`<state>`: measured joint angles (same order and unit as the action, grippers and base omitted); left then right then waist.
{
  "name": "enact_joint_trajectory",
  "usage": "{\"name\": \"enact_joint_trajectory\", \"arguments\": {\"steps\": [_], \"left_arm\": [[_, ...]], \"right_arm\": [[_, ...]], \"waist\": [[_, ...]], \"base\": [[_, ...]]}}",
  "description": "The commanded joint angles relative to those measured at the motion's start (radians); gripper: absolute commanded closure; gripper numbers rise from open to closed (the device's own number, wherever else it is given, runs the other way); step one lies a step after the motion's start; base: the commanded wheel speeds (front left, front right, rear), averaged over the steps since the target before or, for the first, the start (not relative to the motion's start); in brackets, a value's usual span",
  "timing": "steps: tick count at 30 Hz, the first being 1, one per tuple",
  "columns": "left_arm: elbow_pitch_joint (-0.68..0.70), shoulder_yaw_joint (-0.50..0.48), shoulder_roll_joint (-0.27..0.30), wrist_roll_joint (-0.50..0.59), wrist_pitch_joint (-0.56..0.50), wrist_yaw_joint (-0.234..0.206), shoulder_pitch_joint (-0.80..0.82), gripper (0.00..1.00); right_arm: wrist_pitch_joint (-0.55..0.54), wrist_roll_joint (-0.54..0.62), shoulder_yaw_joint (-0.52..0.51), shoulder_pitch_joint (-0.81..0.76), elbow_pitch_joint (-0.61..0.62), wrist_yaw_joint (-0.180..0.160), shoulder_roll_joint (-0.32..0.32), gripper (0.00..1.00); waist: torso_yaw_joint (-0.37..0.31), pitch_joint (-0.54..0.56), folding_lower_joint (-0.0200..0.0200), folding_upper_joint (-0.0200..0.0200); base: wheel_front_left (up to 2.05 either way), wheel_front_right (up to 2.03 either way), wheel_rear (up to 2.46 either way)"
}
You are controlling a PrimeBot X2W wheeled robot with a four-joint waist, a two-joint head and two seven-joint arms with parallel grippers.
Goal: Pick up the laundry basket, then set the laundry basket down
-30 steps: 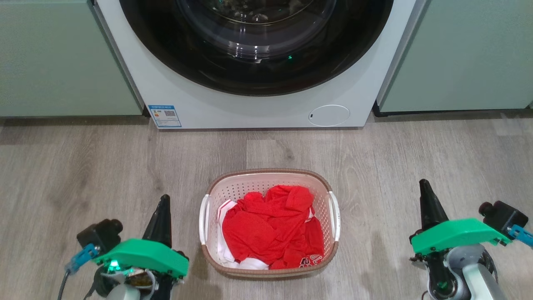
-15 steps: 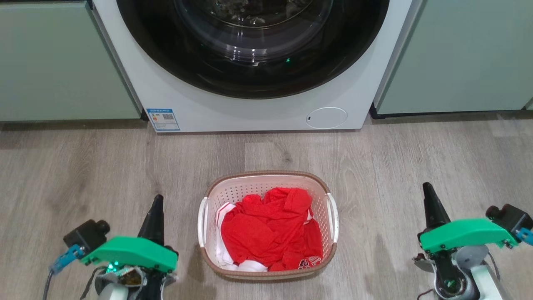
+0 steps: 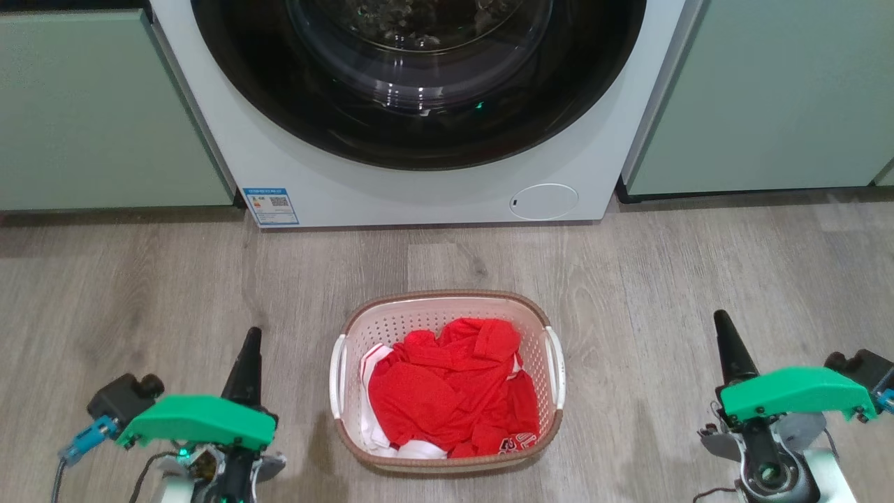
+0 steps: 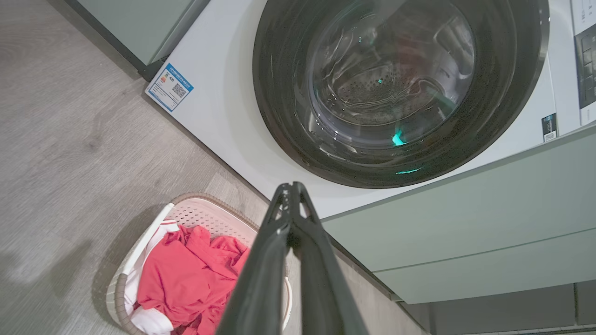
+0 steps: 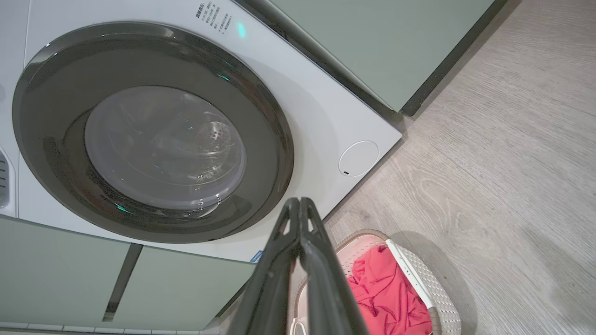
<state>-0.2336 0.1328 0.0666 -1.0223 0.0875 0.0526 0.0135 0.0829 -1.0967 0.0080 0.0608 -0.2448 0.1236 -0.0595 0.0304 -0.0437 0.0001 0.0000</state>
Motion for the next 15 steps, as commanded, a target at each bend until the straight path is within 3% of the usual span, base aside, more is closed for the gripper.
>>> {"name": "enact_joint_trajectory", "arguments": {"steps": [1,15], "left_arm": [[0.026,-0.031,0.017,-0.023,-0.004,0.008,0.057,1.00],[0.017,-0.074,0.018,-0.178,-0.044,0.026,0.066,1.00]], "right_arm": [[-0.008,-0.023,0.005,0.040,0.027,0.004,-0.015,1.00],[-0.049,-0.156,-0.019,0.041,0.021,0.005,-0.016,1.00]], "waist": [[-0.001,0.001,-0.0001,0.0000],[-0.008,0.011,-0.0001,0.0000]], "base": [[0.00,0.00,0.00],[0.00,0.00,0.00]]}}
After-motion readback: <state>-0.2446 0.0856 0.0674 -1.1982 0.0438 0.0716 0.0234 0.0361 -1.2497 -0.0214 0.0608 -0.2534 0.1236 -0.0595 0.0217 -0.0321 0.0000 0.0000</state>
